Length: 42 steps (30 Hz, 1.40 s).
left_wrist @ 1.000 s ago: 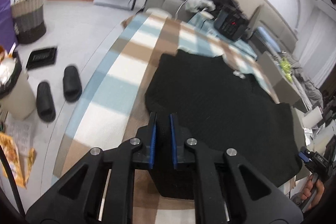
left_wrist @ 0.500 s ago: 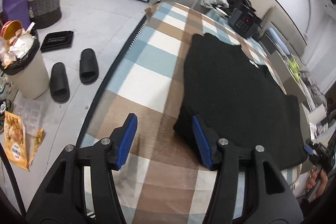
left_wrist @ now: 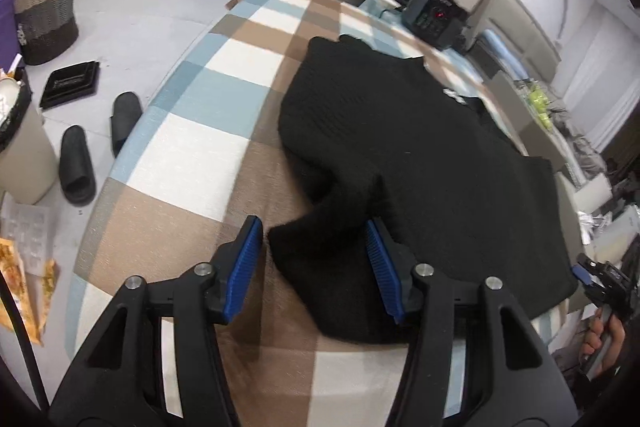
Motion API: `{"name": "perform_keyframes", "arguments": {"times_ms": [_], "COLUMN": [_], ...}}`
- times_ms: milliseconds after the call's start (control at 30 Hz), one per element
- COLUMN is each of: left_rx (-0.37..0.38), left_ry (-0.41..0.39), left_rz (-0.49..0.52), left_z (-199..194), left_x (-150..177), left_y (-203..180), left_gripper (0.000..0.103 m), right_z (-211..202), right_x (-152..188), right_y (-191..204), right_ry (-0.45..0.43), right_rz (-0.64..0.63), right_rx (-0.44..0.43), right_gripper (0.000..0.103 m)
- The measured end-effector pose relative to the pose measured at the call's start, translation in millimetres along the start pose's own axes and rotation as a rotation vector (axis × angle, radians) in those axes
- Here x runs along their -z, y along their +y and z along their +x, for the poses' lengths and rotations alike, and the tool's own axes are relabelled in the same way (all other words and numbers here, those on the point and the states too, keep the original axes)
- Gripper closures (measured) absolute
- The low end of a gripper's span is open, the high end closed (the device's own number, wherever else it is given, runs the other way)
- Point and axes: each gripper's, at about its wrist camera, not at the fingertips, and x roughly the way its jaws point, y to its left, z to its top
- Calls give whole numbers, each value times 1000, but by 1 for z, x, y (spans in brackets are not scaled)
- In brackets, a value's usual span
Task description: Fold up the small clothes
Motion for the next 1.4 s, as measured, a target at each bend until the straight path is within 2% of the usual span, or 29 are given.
{"name": "perform_keyframes", "arguments": {"times_ms": [33, 67, 100, 200, 333, 567, 667, 767, 867, 933, 1000, 1100, 1133, 1167, 1200, 1233, 1333, 1400], "left_rx": [-4, -9, -7, 3, 10, -3, -20, -22, -43, -42, -39, -39, -38, -37, -43, -46, -59, -58], "left_ry": [-10, -20, -32, -62, -80, -24, -22, -13, -21, -28, -32, -41, -44, -45, -47, -50, -56, -61], "left_rz": [5, 14, 24, 30, 17, -14, -16, -45, -65, -89, -110, -115, -120, -124, -125, -124, -118, -115], "left_z": [-2, -6, -9, -26, -48, -52, -56, -62, -65, -66, -67, -69, -70, -71, -71, -72, -77, -79], "left_x": [2, 3, 4, 7, 13, 38, 42, 40, 38, 35, 33, 31, 30, 30, 29, 29, 30, 29], "left_y": [0, -1, -1, -1, 6, 19, 19, 24, 27, 31, 32, 32, 32, 33, 33, 33, 32, 31], "left_gripper": [76, 82, 95, 97, 97, 97, 97, 96, 84, 72, 65, 65, 65, 65, 65, 65, 65, 65], "right_z": [0, 0, 1, 2, 2, -2, -10, -20, -21, -19, -16, -11, -8, -5, -2, -1, -8, -9], "right_x": [0, 0, 0, 1, 1, 6, 8, 13, 20, 26, 30, 31, 31, 30, 30, 31, 28, 26], "right_y": [0, -1, -1, -1, -2, -10, -14, -25, -36, -38, -35, -24, -20, -16, -13, -11, -11, -19], "right_ry": [1, 3, 5, 9, 13, 22, 10, 5, 21, 40, 55, 60, 62, 55, 52, 47, 0, 5], "right_rz": [0, 2, 4, 1, 1, 20, 26, 48, 90, 108, 111, 85, 74, 59, 46, 33, 14, 25], "right_rx": [1, 3, 4, 6, 5, 6, 20, 36, 25, -6, -35, -53, -41, -32, -15, 2, 37, 53], "right_gripper": [59, 59, 59, 59, 59, 59, 59, 54, 53, 53, 53, 54, 57, 64, 81, 92, 95, 95]}}
